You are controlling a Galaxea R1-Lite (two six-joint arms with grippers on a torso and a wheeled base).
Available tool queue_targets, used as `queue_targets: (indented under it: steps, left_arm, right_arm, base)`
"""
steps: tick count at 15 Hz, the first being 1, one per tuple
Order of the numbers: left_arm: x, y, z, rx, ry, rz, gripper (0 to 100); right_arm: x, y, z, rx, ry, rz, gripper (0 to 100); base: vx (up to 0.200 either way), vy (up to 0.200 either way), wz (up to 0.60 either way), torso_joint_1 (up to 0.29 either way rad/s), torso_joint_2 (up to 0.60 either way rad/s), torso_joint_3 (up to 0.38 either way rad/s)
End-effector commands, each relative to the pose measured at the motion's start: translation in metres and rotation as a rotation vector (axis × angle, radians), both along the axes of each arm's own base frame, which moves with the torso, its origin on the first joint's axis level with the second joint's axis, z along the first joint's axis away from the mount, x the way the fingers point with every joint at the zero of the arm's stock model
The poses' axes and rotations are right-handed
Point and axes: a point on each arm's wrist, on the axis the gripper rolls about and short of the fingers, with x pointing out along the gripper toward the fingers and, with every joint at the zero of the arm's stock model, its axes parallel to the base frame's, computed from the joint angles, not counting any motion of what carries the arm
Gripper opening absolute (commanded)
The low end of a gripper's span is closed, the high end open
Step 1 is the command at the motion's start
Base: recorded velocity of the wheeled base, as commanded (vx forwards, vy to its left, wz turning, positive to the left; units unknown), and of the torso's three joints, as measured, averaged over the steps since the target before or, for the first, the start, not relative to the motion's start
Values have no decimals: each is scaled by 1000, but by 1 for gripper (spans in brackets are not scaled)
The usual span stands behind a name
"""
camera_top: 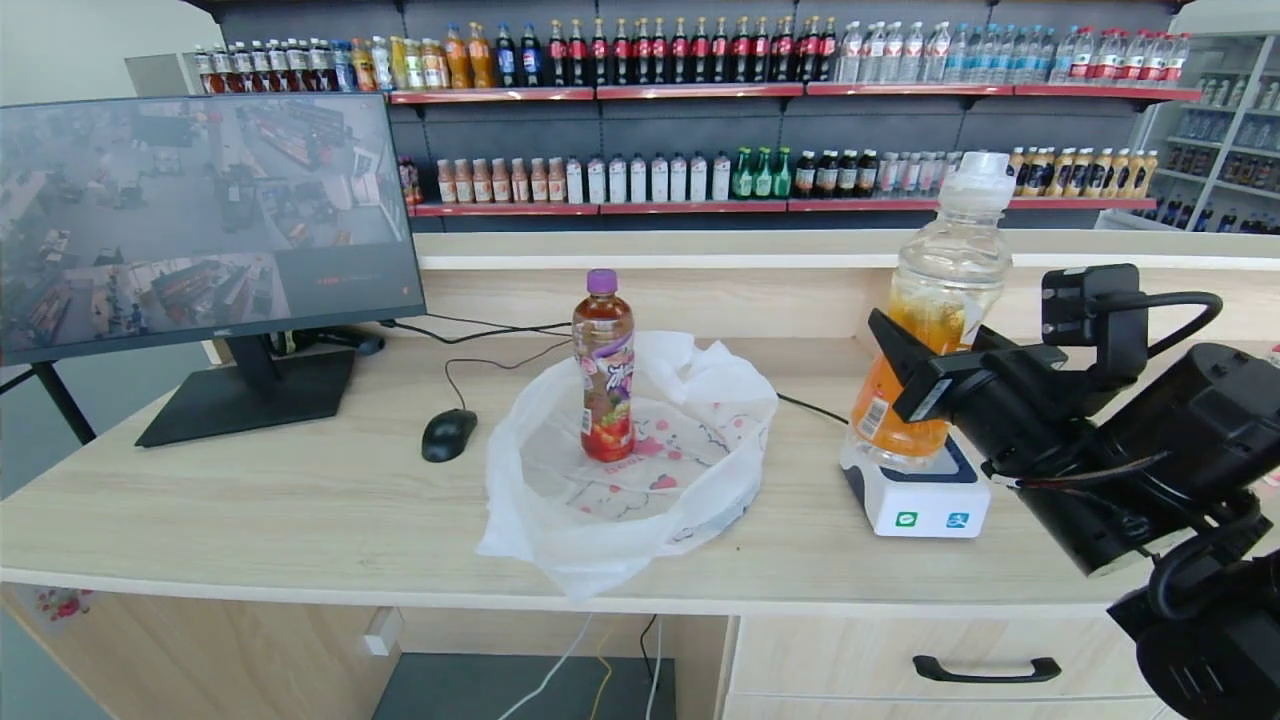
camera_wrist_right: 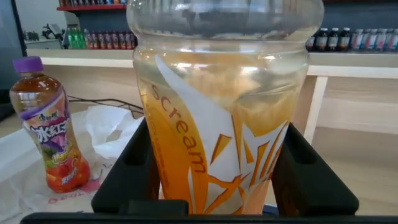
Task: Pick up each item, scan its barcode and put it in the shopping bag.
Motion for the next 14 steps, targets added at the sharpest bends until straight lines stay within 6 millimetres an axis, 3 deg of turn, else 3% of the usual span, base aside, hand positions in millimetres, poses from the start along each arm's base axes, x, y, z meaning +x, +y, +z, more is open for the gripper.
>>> queue_targets:
  steps: [1,6,14]
  left_arm:
    - [0,0,0,0,-1,1,100]
    - [0,0,0,0,-1,0,100]
    - [0,0,0,1,-3,0,100]
  right_arm:
    - [5,-2,-4,-1,13,-14,0]
    - [12,-5,0,4,-7,-34,0]
    - [47,10,-10,5,-17,-26,0]
  base:
    - [0,200,0,-2,7,2]
    - [0,200,0,2,0,4]
    - [0,0,0,0,0,0]
